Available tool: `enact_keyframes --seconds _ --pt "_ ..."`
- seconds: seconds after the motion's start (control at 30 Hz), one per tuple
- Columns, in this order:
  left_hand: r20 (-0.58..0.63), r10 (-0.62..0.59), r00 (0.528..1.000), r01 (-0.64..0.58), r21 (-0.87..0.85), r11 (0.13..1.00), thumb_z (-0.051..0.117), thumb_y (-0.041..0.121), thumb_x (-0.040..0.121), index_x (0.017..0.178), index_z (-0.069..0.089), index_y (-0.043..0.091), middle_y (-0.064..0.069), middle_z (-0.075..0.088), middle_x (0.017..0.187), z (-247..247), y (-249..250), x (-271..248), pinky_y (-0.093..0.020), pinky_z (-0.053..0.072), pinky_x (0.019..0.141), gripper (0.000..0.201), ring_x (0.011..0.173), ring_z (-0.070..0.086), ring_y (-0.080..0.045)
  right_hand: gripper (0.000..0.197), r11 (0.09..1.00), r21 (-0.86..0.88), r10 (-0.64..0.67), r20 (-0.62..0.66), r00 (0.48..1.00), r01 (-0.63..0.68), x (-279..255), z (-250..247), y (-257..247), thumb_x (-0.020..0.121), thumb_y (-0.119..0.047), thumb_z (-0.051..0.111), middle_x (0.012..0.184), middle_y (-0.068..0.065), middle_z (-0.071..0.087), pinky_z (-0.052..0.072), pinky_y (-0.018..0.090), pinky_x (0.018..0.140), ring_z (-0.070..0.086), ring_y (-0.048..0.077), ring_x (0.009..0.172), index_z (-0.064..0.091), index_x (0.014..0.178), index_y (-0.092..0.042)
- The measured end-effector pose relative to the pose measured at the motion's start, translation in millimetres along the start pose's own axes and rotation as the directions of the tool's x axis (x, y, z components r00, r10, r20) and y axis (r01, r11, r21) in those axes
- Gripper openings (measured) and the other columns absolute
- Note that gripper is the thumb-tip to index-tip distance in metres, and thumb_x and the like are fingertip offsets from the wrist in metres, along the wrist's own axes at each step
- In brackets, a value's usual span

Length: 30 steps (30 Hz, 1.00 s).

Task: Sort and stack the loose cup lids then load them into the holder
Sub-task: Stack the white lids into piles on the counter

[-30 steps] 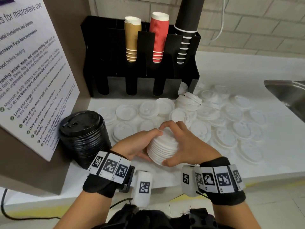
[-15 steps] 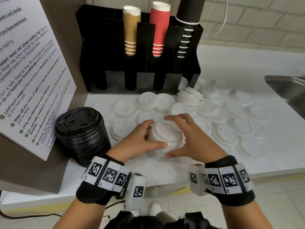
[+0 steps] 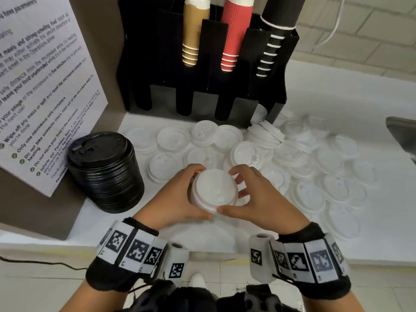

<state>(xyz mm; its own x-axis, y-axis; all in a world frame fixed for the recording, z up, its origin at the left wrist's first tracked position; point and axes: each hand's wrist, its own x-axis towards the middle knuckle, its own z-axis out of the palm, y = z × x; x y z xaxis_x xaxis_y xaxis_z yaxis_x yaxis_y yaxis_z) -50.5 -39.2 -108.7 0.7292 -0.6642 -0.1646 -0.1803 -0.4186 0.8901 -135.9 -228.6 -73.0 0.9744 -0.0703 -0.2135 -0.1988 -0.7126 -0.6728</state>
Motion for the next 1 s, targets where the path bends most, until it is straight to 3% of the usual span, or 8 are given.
enact_keyframes --seconds 0.2,0.33,0.5,0.57,0.7,0.8,0.9,1.0 --pt "-0.021 0.009 1.000 -0.009 0.018 1.000 0.092 0.014 0.057 0.129 0.041 0.029 0.012 0.052 0.125 4 10 -4 -0.023 0.042 0.099 0.089 0.117 0.048 -0.004 0.074 0.999 0.023 -0.042 0.055 0.998 0.041 2 -5 1 0.062 -0.033 0.088 0.113 -0.011 0.043 0.047 0.012 0.071 0.054 0.005 0.096 0.038 0.117 -0.031" --pt "-0.020 0.000 1.000 0.000 0.020 1.000 0.092 0.013 0.056 0.131 0.043 0.028 0.012 0.053 0.123 4 12 -5 -0.029 0.043 0.101 0.090 0.117 0.048 -0.006 0.083 0.999 0.009 -0.034 0.102 0.994 0.033 5 -31 -9 0.057 -0.049 0.085 0.112 -0.013 0.046 0.048 0.013 0.069 0.058 0.004 0.094 0.038 0.125 -0.035" --pt "-0.015 -0.003 1.000 0.003 0.024 1.000 0.091 0.011 0.057 0.131 0.044 0.028 0.015 0.053 0.124 3 11 -5 -0.023 0.040 0.102 0.090 0.119 0.048 -0.005 0.052 0.973 -0.230 -0.044 -0.041 0.998 0.034 67 -83 -30 0.078 -0.050 0.069 0.109 -0.004 0.059 0.049 0.024 0.083 0.061 0.012 0.094 0.056 0.119 -0.021" --pt "-0.011 -0.006 1.000 0.006 0.024 1.000 0.091 0.012 0.057 0.132 0.043 0.028 0.014 0.053 0.126 3 11 -5 -0.026 0.039 0.104 0.090 0.120 0.047 -0.005 0.054 0.887 -0.462 0.034 0.056 0.998 -0.005 105 -87 -36 0.084 -0.050 0.064 0.118 0.001 0.059 0.047 0.028 0.090 0.057 0.016 0.100 0.055 0.125 -0.016" --pt "-0.007 -0.001 1.000 0.001 0.003 1.000 0.092 0.012 0.056 0.131 0.044 0.027 0.012 0.054 0.126 5 10 -4 -0.027 0.040 0.104 0.090 0.120 0.049 -0.006 0.071 0.669 -0.743 0.176 0.135 0.975 -0.018 159 -68 -38 0.075 -0.055 0.071 0.125 0.004 0.057 0.042 0.032 0.076 0.056 0.023 0.110 0.051 0.129 -0.013" --pt "-0.006 0.015 1.000 -0.015 -0.012 1.000 0.092 0.010 0.056 0.129 0.045 0.026 0.013 0.055 0.124 6 8 -4 -0.018 0.040 0.100 0.089 0.117 0.049 -0.002 0.082 0.542 -0.838 0.179 0.184 0.967 0.059 179 -48 -31 0.064 -0.051 0.080 0.116 0.005 0.058 0.047 0.035 0.073 0.056 0.022 0.092 0.047 0.127 -0.011" --pt "-0.012 0.020 1.000 -0.021 -0.033 0.999 0.093 0.010 0.056 0.129 0.045 0.026 0.014 0.055 0.124 7 5 -4 -0.014 0.039 0.098 0.089 0.117 0.049 0.000 0.095 0.480 -0.874 0.165 0.179 0.970 0.080 185 -36 -24 0.059 -0.044 0.083 0.103 0.006 0.058 0.056 0.040 0.072 0.061 0.025 0.082 0.033 0.134 -0.013" --pt "-0.022 0.025 0.999 -0.025 -0.039 0.999 0.092 0.010 0.055 0.129 0.045 0.027 0.016 0.054 0.123 7 3 -3 -0.005 0.036 0.092 0.089 0.115 0.048 0.004 0.087 0.486 -0.872 0.186 0.163 0.969 0.053 184 -34 -23 0.062 -0.035 0.079 0.094 0.007 0.057 0.056 0.040 0.064 0.062 0.026 0.073 0.030 0.132 -0.015"
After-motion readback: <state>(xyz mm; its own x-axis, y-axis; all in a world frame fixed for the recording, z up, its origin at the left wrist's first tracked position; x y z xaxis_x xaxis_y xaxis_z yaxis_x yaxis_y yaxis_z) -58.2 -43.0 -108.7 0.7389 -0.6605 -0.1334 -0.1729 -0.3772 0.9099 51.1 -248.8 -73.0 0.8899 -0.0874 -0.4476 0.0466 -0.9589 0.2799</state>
